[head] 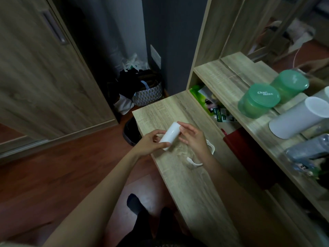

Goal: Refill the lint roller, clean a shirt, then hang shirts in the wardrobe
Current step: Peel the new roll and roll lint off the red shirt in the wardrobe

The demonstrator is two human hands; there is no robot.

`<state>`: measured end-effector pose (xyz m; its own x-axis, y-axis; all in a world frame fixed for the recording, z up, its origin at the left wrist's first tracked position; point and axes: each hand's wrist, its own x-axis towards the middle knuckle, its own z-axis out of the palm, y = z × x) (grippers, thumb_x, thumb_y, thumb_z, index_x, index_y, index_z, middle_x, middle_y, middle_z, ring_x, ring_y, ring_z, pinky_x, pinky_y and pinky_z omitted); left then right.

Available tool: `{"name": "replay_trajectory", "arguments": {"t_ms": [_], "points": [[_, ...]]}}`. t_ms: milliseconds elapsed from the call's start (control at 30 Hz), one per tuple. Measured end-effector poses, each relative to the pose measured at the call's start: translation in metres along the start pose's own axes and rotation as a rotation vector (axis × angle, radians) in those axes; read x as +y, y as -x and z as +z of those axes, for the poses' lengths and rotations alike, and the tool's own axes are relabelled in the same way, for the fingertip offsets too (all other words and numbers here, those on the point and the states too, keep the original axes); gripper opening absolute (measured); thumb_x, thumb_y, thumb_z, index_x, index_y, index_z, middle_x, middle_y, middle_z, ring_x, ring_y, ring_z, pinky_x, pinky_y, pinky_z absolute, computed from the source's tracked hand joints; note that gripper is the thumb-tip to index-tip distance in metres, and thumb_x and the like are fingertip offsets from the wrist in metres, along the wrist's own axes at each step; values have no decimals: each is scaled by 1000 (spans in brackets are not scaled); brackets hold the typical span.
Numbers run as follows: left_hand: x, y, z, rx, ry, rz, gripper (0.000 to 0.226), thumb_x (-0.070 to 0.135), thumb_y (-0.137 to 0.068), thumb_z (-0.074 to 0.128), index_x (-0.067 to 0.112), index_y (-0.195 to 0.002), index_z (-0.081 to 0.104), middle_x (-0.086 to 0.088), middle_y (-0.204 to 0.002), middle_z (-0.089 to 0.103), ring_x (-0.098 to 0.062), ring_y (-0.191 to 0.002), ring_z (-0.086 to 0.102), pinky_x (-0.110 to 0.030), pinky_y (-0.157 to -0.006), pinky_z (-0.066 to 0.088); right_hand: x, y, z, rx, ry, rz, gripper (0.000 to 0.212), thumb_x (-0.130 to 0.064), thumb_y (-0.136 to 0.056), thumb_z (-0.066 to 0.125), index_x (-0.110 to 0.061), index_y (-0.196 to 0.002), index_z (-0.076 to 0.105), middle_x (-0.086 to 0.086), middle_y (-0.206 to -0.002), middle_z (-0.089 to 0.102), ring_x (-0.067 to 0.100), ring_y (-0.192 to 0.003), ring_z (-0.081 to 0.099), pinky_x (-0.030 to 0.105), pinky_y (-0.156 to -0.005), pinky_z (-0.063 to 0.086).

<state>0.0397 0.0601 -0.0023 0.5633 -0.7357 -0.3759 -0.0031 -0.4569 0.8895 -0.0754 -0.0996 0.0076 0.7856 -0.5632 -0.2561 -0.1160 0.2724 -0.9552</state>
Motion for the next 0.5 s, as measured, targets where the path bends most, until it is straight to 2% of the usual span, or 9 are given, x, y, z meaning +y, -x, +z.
{"name": "replay_trajectory", "arguments": {"t_ms": [33, 100, 167, 200, 267, 367, 433, 500], "points": [[3, -1, 3, -18, -66, 35, 69, 48, -67, 77, 34, -130, 53, -1, -102, 63, -16, -90, 64, -31, -84, 51, -2, -1, -2, -8, 25, 5, 21, -11, -91, 60, -14, -111, 66, -4, -111, 66, 16, -108, 63, 27, -82, 57], [11, -3, 11, -67, -161, 85, 86, 36, -76, 76, 37, -147, 27, 1, -108, 59, -14, -88, 63, -28, -83, 50, -4, 0, -8, -4, 60, 24, 22, -12, -90, 62, -12, -111, 63, -1, -107, 66, 19, -106, 63, 24, -78, 57], [17, -3, 19, -113, -240, 136, 98, 25, -85, 71, 41, -151, 1, 0, -104, 57, -14, -81, 63, -28, -79, 51, -7, 4, -14, 25, 111, 40, 28, -14, -90, 62, -10, -117, 58, 2, -107, 64, 18, -102, 63, 18, -72, 56], [19, -3, 22, -131, -269, 163, 101, 24, -86, 70, 44, -149, -6, -4, -103, 58, -18, -80, 63, -30, -78, 52, -7, 8, -18, 60, 185, 31, 31, -17, -91, 61, -10, -120, 56, 2, -108, 63, 15, -98, 63, 17, -70, 55], [21, -4, 26, -173, -304, 187, 100, 24, -88, 68, 46, -149, -8, -10, -103, 58, -26, -81, 63, -36, -76, 53, -2, 15, -33, 202, 479, -30, 35, -26, -92, 59, -12, -123, 54, 3, -113, 63, 14, -95, 62, 25, -74, 54], [23, -7, 30, -213, -306, 208, 93, 23, -88, 69, 42, -150, 2, -12, -111, 54, -30, -87, 61, -42, -75, 53, 16, 28, -59, 461, 946, -38, 39, -36, -91, 55, -12, -122, 55, 10, -119, 59, 26, -106, 56, 39, -87, 47], [24, -8, 32, -200, -261, 195, 89, 21, -86, 70, 40, -148, 8, -15, -114, 54, -28, -93, 60, -36, -71, 55, 29, 35, -71, 527, 1049, 51, 38, -37, -91, 53, -9, -117, 55, 13, -113, 60, 30, -105, 56, 40, -87, 44], [26, -8, 34, -159, -174, 156, 86, 16, -86, 70, 37, -147, 13, -14, -110, 54, -23, -91, 60, -29, -65, 56, 39, 41, -74, 530, 1034, 143, 36, -39, -92, 51, -7, -108, 54, 15, -103, 63, 33, -96, 61, 39, -79, 45]]}}
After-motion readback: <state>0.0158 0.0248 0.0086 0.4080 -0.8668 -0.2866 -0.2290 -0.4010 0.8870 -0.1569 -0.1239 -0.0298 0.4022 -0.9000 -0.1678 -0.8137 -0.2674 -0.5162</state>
